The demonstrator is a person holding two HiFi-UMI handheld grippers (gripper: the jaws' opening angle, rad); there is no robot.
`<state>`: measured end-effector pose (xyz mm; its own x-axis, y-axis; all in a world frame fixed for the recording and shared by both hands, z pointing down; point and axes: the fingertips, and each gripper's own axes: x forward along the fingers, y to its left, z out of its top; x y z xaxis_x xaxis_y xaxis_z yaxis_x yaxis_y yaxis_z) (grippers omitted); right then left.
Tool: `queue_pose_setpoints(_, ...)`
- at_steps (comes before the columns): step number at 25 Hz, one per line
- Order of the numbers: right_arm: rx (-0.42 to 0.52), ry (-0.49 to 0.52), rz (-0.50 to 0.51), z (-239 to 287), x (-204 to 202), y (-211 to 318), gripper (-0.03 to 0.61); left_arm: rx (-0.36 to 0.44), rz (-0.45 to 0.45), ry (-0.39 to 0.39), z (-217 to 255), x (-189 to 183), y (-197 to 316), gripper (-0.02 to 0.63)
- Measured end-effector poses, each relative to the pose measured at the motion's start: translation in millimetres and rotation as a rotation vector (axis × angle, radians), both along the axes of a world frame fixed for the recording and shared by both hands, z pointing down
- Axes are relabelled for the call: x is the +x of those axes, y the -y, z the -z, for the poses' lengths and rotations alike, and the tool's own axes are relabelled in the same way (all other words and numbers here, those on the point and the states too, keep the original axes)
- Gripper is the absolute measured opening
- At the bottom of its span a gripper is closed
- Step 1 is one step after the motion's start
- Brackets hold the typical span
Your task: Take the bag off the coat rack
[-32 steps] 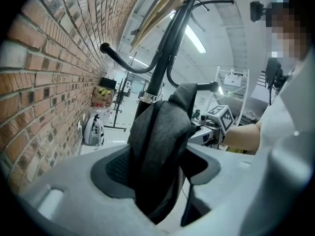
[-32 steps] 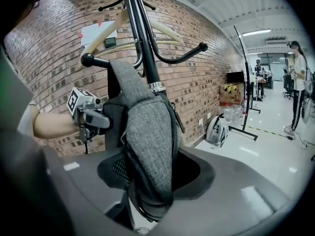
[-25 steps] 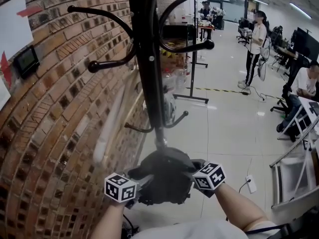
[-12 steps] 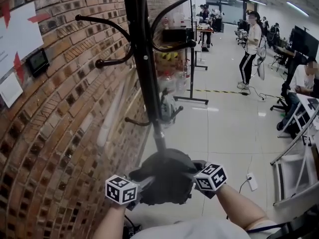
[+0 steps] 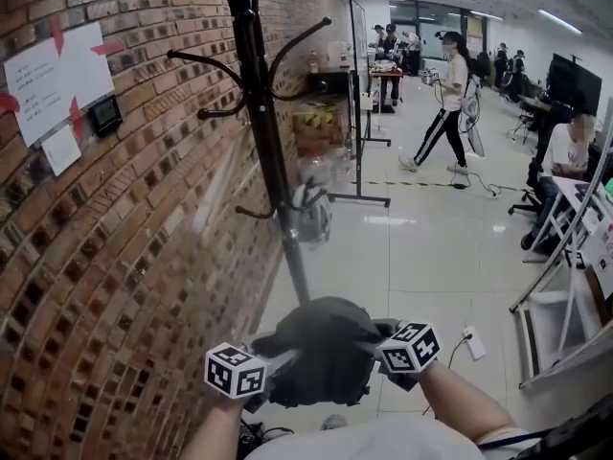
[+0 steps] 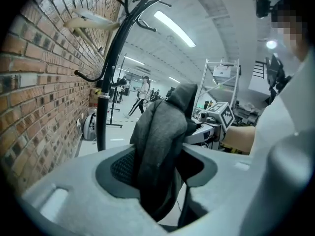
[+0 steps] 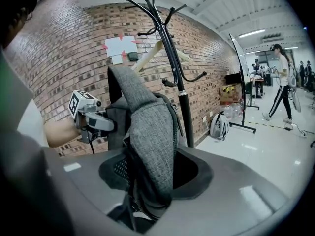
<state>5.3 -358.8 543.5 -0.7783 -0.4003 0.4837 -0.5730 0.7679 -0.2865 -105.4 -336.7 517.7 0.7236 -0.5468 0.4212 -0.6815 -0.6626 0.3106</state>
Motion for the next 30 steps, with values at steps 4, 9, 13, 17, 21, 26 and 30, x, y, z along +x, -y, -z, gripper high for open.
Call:
queue_pose_setpoints(4,0.012,0.012,0.007,11.6,37.8,-74.6,0.172,0.026,-0.002,0.004,12.4,38.0,-74.2,0.222)
queue_pose_setpoints(9,0.076,0.015,0.007,18.0,88.1,-175.1,0.172,0.094,-0.005,0.009,17.2,87.8,-174.5,0.222)
queue_pose_setpoints(13,0.091,0.004,0.013,20.7,117.8,-250.9,0.172,0.109,0.015,0.005,18.4,117.7,-252.5,0.222)
queue_pose_setpoints(17,0.046,0.011,0.011,20.2,141.0,-310.8,0.173,0.068,0.015,0.0,18.4,140.9,-311.4,0.222)
queue_pose_setpoints(21,-0.001,0.012,0.007,16.7,157.6,-358.8,0.172,0.015,-0.007,0.006,16.0,157.3,-356.9,0.222)
queue_pose_setpoints(26,-0.017,-0.005,-0.014,15.6,167.3,-396.1,0.175,-0.018,-0.024,-0.016,11.7,166.1,-392.7,0.222)
queue_pose_setpoints(30,-0.005,-0.002,-0.019,14.4,162.4,-404.2,0.175,-0.016,-0.029,-0.003,11.0,160.8,-401.0,0.222)
